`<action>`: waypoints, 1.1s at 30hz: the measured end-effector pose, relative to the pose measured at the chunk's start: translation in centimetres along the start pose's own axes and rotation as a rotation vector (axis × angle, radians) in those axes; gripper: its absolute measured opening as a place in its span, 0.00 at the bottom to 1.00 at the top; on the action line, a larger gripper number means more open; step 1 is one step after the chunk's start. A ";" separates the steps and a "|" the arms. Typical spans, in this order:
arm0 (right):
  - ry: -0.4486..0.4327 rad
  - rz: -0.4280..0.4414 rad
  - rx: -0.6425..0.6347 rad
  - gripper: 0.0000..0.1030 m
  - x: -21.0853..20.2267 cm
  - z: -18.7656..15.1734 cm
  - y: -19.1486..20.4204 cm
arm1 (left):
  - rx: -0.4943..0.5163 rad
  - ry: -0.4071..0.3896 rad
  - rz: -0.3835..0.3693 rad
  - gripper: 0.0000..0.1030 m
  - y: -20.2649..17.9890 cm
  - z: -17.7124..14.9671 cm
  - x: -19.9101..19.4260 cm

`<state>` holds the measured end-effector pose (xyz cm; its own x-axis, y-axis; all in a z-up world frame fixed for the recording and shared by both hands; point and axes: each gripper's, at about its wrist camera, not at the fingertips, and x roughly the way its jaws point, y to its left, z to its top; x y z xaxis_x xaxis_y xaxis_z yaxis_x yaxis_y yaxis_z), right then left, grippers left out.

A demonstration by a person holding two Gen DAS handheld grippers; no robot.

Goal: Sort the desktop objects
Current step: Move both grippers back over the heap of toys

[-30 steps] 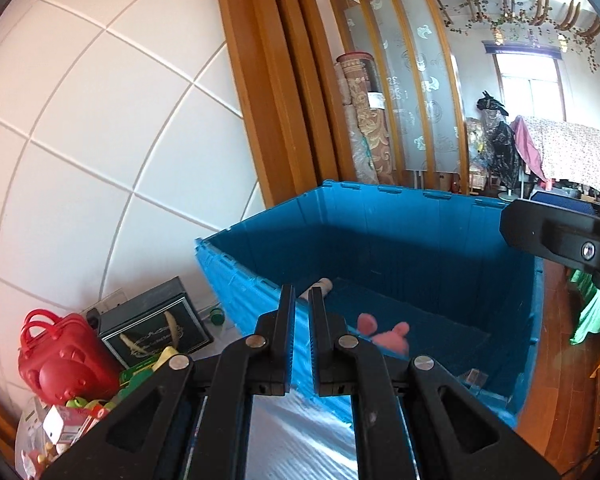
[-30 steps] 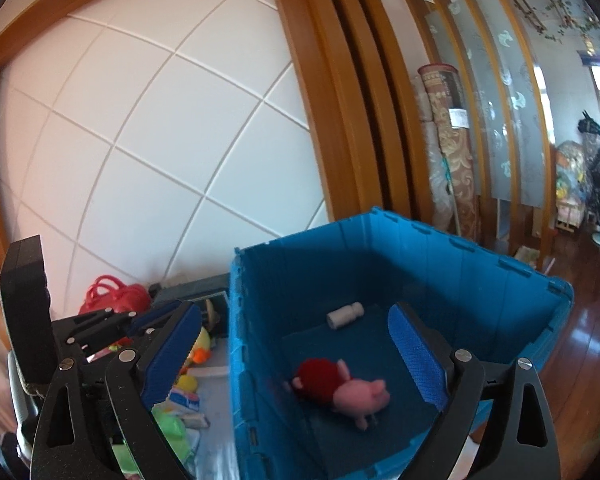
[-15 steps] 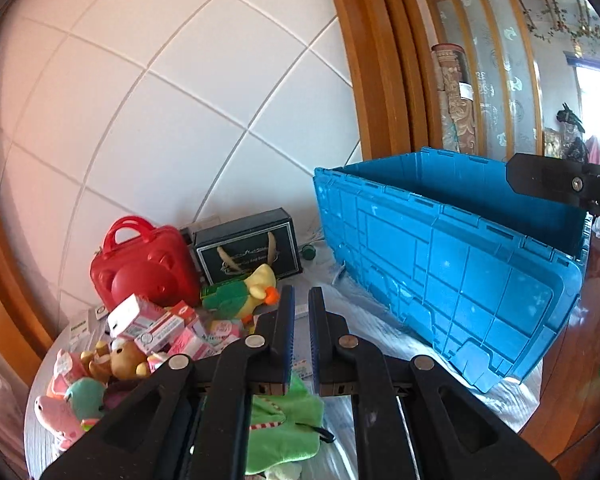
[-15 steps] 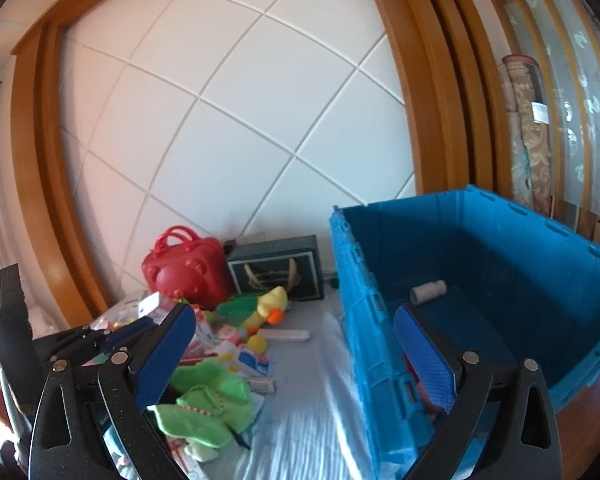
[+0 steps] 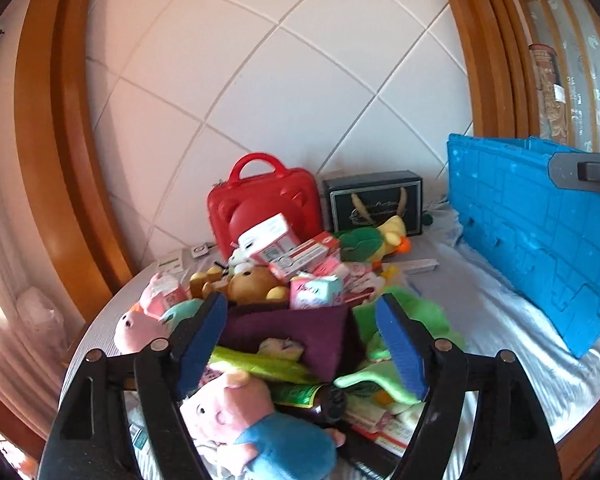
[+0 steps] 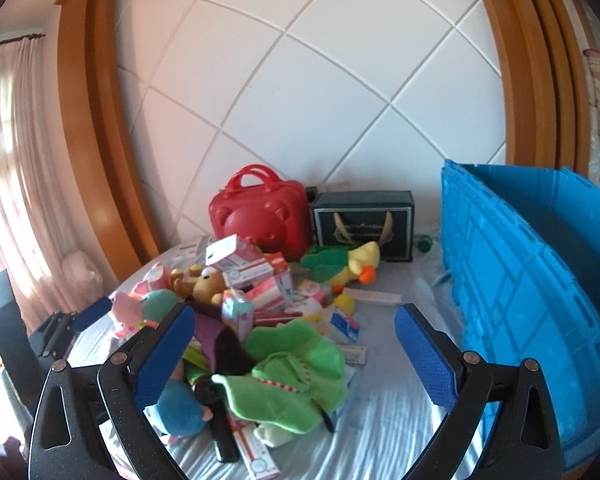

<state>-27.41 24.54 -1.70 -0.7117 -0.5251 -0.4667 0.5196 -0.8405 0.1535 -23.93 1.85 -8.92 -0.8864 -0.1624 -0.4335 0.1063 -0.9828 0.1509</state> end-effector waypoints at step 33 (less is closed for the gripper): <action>0.317 0.004 0.104 0.98 18.1 -6.2 10.0 | 0.346 0.166 -0.300 0.75 13.2 -5.4 12.4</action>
<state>-32.18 7.39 -14.01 -0.5183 -0.4746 -0.7114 0.4591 -0.8563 0.2367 -31.08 -13.62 -17.08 -0.7686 0.0838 -0.6342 -0.3233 -0.9063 0.2720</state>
